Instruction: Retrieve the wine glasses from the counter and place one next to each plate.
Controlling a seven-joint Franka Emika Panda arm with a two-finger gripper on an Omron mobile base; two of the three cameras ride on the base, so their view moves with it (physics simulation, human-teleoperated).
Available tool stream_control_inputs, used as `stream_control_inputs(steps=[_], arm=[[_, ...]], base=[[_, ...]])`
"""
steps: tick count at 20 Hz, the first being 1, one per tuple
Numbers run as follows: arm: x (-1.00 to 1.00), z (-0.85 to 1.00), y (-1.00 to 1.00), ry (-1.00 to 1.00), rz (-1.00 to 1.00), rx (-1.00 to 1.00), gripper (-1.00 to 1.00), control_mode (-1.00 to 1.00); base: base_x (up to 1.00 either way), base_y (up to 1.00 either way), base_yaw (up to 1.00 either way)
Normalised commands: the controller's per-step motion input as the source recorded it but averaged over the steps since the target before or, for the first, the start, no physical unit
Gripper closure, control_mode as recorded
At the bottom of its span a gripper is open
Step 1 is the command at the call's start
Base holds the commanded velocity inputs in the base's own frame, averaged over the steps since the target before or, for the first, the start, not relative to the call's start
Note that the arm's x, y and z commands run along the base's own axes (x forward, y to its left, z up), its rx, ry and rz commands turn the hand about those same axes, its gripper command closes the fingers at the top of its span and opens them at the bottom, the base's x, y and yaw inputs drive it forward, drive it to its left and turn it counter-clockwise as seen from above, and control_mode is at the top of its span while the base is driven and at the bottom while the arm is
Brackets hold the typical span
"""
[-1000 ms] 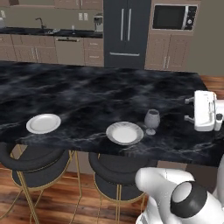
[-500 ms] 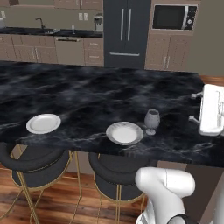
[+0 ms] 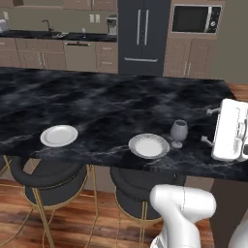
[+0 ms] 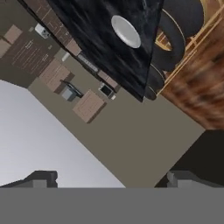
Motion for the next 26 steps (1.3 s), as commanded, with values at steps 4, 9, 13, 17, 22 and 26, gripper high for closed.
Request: stream_control_inputs(steps=[4,9,13,17,22,26], arm=[[0.0,0.0,0.0,0.0,0.0,0.0,-1.0,1.0],[0.0,0.0,0.0,0.0,0.0,0.0,-1.0,1.0],[0.0,0.0,0.0,0.0,0.0,0.0,-1.0,1.0],[0.0,0.0,0.0,0.0,0.0,0.0,-1.0,1.0],[0.0,0.0,0.0,0.0,0.0,0.0,-1.0,1.0],[0.0,0.0,0.0,0.0,0.0,0.0,-1.0,1.0]], base=[[-0.8,1.0,0.0],[-1.0,1.0,0.0],[-0.93,1.0,0.01],[-0.2,1.0,0.0],[0.02,1.0,-0.02],[0.33,1.0,-0.2]])
